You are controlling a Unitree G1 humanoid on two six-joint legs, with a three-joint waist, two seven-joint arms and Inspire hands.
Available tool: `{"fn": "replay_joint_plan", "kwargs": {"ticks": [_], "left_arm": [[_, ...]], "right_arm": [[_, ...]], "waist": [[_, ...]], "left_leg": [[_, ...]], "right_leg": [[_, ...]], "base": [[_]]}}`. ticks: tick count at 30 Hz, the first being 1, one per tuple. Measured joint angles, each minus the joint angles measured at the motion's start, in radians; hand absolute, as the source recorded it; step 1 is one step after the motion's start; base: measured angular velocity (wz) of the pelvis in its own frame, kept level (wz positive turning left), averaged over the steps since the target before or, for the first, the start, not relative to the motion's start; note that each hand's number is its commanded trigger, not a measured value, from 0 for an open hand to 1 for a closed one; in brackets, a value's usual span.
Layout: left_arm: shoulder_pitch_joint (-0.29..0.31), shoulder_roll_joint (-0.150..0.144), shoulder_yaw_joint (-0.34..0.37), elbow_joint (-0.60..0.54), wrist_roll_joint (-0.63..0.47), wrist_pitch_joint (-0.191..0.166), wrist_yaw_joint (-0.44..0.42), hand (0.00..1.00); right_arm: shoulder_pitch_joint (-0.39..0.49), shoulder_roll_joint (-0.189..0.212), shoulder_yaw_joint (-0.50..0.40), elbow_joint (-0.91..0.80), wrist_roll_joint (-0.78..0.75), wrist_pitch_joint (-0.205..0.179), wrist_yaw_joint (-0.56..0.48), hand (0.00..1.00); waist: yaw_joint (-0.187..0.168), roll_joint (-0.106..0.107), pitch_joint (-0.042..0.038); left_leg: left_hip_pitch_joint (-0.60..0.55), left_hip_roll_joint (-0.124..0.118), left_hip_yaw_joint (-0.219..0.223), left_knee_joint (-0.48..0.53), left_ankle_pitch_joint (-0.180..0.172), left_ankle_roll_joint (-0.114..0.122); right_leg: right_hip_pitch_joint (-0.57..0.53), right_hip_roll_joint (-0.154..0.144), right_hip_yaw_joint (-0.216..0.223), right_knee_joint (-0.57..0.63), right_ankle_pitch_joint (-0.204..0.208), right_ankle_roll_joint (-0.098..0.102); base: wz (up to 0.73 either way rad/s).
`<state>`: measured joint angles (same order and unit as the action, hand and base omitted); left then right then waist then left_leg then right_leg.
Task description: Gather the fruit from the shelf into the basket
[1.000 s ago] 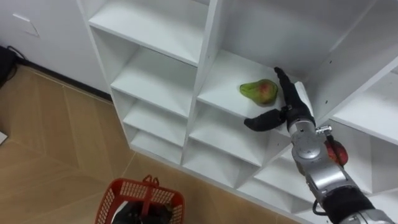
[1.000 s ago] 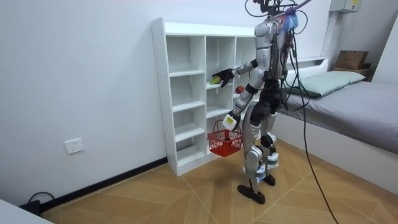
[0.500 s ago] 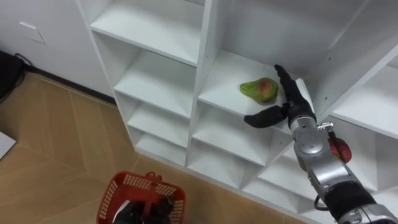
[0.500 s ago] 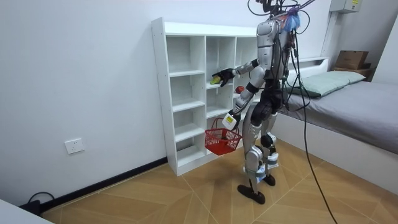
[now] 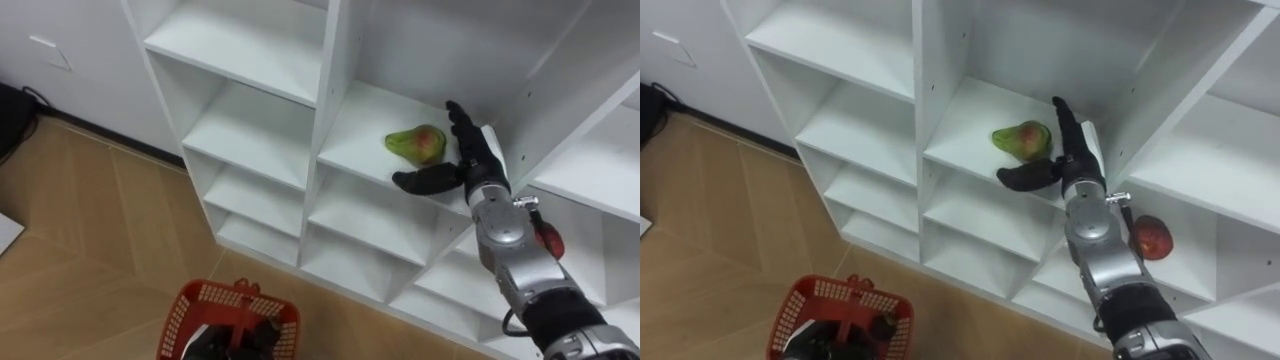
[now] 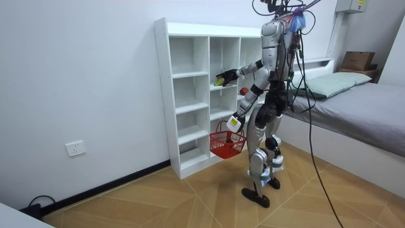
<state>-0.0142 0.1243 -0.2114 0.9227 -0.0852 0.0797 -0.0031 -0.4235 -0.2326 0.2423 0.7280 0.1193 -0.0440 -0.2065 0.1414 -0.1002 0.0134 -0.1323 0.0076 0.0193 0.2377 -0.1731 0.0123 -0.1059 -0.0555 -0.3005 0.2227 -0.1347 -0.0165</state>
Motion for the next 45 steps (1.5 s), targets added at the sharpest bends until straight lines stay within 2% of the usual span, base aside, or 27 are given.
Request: {"fn": "replay_joint_plan", "kwargs": {"ticks": [9, 11, 13, 14, 22, 27, 34, 45], "left_arm": [[0.000, -0.002, 0.000, 0.000, 0.000, 0.000, 0.010, 1.00], [0.000, -0.003, 0.000, 0.000, 0.000, 0.000, 0.019, 1.00], [-0.001, -0.003, 0.000, 0.000, 0.000, 0.000, 0.021, 1.00], [-0.001, -0.003, 0.000, 0.000, -0.001, 0.000, 0.021, 1.00], [-0.003, -0.003, 0.000, 0.000, -0.002, -0.005, 0.039, 1.00], [-0.003, -0.003, 0.000, 0.001, -0.002, -0.005, 0.043, 1.00], [-0.027, -0.007, 0.002, 0.028, -0.002, -0.006, 0.044, 1.00], [-0.036, -0.008, -0.001, 0.044, -0.023, -0.006, 0.080, 1.00]], "right_arm": [[-0.001, 0.000, 0.000, 0.000, 0.000, -0.005, 0.000, 0.00], [-0.001, 0.000, 0.000, 0.000, -0.002, -0.007, 0.000, 0.47], [-0.001, 0.000, 0.000, -0.004, -0.002, -0.008, -0.001, 0.89], [-0.002, 0.000, -0.002, -0.005, -0.004, -0.009, -0.002, 1.00], [-0.021, -0.001, -0.027, -0.004, -0.016, -0.011, -0.002, 1.00], [-0.030, 0.000, -0.031, 0.003, -0.039, -0.008, 0.000, 1.00], [-0.030, 0.000, -0.031, 0.003, -0.060, -0.007, 0.001, 1.00], [-0.038, 0.008, -0.020, 0.024, -0.088, 0.014, 0.009, 1.00]], "waist": [[0.000, 0.001, 0.0007], [0.000, 0.001, 0.0012], [0.001, 0.002, 0.0014], [0.000, 0.003, 0.0020], [-0.001, 0.006, 0.0049], [-0.001, 0.003, 0.0066], [0.000, -0.009, 0.0132], [0.005, -0.015, 0.0128]], "left_leg": [[-0.001, 0.000, 0.001, 0.000, 0.000, 0.000], [-0.002, 0.000, 0.001, 0.000, 0.000, 0.000], [-0.003, 0.001, 0.002, 0.000, 0.000, 0.000], [-0.002, 0.001, 0.002, 0.001, 0.000, 0.000], [0.000, 0.000, 0.002, 0.000, 0.000, 0.000], [0.002, 0.000, 0.002, 0.000, 0.000, 0.000], [0.002, 0.001, 0.002, -0.002, 0.000, 0.000], [0.002, 0.001, 0.002, -0.001, 0.000, 0.000]], "right_leg": [[-0.001, 0.000, 0.000, 0.000, 0.000, 0.000], [-0.001, 0.000, 0.000, 0.000, 0.000, 0.000], [-0.003, 0.000, 0.001, 0.000, 0.000, 0.000], [-0.003, 0.000, 0.001, 0.000, 0.000, 0.000], [-0.002, 0.000, -0.001, 0.000, 0.000, 0.000], [-0.001, 0.000, -0.001, 0.000, 0.000, 0.000], [-0.002, 0.000, -0.003, -0.001, 0.000, 0.001], [-0.001, 0.000, -0.004, -0.001, 0.000, 0.001]], "base": [[0.00], [0.00], [0.00], [0.00], [0.00], [0.00], [0.00], [0.00]]}}
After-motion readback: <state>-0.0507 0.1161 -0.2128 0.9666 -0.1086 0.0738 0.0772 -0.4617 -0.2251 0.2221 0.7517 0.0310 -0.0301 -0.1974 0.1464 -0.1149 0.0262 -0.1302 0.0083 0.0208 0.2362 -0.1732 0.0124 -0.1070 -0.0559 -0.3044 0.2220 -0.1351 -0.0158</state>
